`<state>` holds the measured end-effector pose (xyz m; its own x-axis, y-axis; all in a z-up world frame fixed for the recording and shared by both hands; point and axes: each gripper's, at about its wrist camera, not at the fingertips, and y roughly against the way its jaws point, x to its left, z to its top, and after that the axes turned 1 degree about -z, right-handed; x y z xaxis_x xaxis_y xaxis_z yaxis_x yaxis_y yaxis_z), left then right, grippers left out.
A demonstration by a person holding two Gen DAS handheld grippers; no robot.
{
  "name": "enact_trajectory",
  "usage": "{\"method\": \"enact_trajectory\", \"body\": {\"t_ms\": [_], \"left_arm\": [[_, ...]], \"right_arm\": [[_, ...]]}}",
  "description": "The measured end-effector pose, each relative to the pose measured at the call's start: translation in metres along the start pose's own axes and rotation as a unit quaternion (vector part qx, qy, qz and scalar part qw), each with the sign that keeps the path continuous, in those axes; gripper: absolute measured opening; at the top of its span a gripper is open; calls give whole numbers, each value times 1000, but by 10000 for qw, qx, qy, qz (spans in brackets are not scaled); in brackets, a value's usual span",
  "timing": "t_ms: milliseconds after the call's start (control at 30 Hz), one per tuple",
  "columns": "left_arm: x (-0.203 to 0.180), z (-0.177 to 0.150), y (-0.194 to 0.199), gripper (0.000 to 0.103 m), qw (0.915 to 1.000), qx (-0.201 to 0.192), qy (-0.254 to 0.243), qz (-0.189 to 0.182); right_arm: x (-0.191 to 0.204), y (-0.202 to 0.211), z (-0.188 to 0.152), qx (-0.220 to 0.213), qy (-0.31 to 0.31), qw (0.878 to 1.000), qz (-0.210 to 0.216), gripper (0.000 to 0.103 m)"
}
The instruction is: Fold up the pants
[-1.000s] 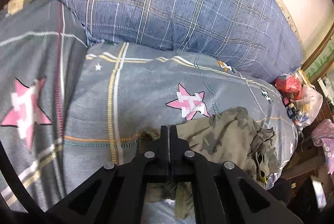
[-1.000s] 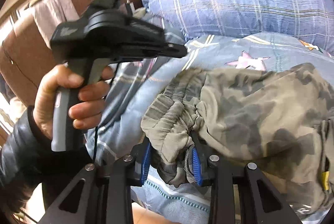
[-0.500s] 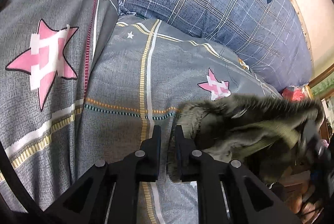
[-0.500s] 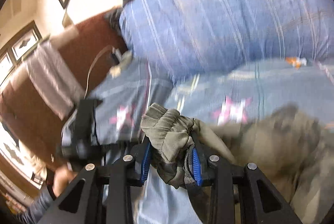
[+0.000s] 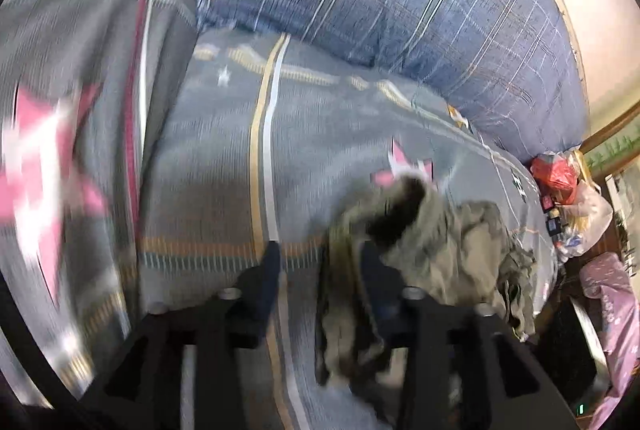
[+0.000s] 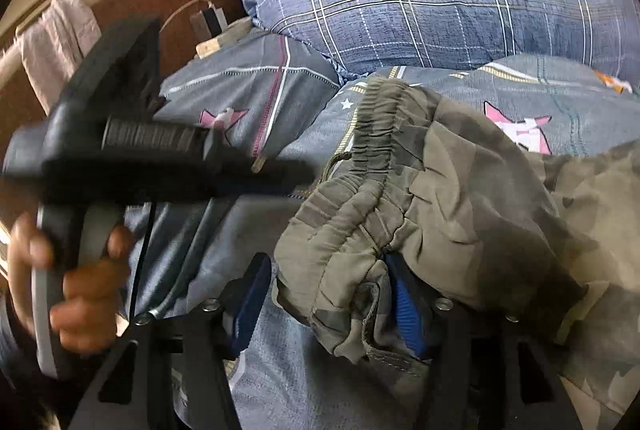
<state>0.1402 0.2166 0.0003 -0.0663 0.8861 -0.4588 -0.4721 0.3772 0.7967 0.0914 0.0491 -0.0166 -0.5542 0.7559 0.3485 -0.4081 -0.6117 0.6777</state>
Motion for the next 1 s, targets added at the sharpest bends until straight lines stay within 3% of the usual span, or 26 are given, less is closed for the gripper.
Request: {"method": "enact_trajectory", "body": {"t_ms": [33, 233, 433, 600, 700, 833, 1000], "left_arm": [[0, 4, -2, 57, 10000, 1, -62, -19], [-17, 34, -43, 57, 9971, 333, -675, 76], [-14, 39, -66, 57, 9960, 453, -758, 160], [-15, 38, -73, 44, 9936, 371, -966, 464], [-15, 38, -71, 36, 9943, 412, -931, 326], [-8, 42, -73, 35, 9959, 460, -741, 246], [-15, 39, -79, 35, 9925, 474, -1070, 364]], "right_arm": [[0, 4, 0, -63, -5, 10000, -38, 62], [5, -5, -11, -105, 247, 9987, -434, 62], [9, -14, -16, -213, 539, 9947, -847, 62], [25, -26, -21, -258, 1091, 9834, -1426, 61], [25, -21, -19, -146, 1069, 9856, -1300, 61], [26, -16, -25, -107, 1097, 9873, -1145, 62], [33, -22, -28, -43, 1310, 9829, -1295, 65]]}}
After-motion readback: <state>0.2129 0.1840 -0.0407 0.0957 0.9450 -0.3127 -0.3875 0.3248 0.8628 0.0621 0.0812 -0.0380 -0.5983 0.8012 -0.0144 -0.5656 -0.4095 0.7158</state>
